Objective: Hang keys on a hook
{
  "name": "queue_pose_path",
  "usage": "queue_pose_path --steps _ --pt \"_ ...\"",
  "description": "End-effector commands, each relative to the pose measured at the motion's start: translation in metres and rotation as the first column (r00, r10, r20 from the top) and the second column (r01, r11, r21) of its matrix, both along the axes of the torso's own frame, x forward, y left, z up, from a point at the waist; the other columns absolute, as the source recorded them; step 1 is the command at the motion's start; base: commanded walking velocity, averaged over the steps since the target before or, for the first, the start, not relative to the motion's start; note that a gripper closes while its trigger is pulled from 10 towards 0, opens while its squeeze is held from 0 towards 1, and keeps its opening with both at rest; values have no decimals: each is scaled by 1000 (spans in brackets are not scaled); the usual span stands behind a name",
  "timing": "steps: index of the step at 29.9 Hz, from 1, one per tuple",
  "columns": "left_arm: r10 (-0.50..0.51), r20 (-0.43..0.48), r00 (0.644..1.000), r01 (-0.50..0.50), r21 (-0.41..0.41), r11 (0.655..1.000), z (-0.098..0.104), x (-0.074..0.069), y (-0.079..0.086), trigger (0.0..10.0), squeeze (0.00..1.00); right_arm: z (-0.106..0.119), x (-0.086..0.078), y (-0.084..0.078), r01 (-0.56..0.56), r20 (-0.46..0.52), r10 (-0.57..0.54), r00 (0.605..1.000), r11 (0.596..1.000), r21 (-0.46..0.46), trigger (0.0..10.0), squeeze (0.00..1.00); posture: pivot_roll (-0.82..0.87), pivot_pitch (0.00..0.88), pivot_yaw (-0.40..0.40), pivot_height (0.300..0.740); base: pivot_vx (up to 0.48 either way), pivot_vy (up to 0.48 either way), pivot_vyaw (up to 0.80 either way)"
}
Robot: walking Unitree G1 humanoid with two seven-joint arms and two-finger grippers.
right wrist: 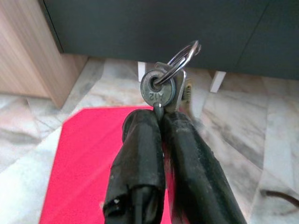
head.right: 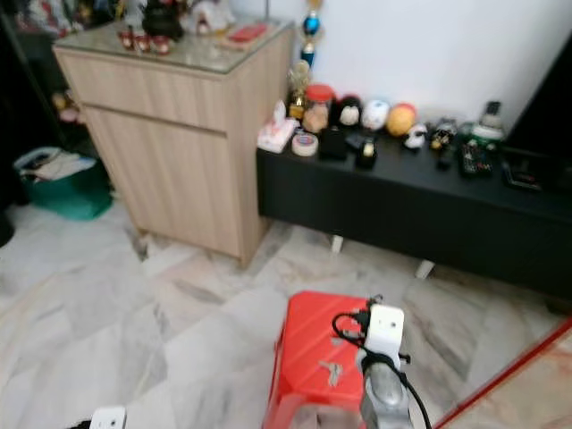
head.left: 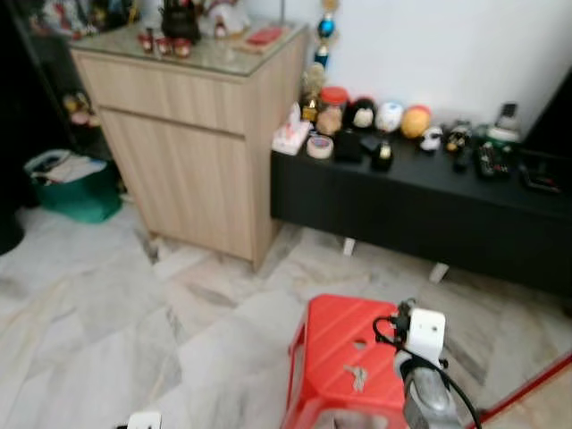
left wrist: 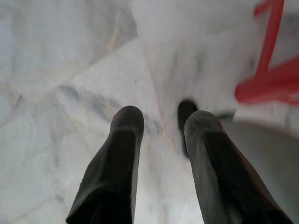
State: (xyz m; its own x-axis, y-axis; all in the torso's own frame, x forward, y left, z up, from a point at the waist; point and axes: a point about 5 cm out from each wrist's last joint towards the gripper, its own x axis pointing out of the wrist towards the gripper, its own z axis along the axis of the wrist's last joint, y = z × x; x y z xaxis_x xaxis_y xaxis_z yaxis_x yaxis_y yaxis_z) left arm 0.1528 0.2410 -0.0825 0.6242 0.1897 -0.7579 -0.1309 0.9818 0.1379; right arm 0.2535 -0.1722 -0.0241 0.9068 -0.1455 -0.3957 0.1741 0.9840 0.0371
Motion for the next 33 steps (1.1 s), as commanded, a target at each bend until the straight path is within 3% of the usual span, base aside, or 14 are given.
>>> queue_pose_path --steps 1,9,17,33 --pt "-1 -50 999 0 -17 1000 -7 -12 -6 10000 0 4 5 -2 4 7 -4 1000 1000 3 10000 0 80 0 -43 740 -292 0 -800" --pt "-4 -43 999 3 -13 1000 -6 -8 -6 10000 0 4 6 -1 2 2 -2 1000 1000 1 10000 0 75 0 -43 740 -291 0 -800" --pt "-6 -37 999 6 -13 1000 -5 -7 -6 10000 0 5 7 -5 20 9 -20 1000 1000 -7 10000 0 72 0 -42 740 -290 0 0" --pt "-41 -32 999 42 14 999 -4 -4 -8 10000 0 6 9 -2 28 6 -28 1000 1000 -4 10000 0 71 0 -36 740 0 0 0"
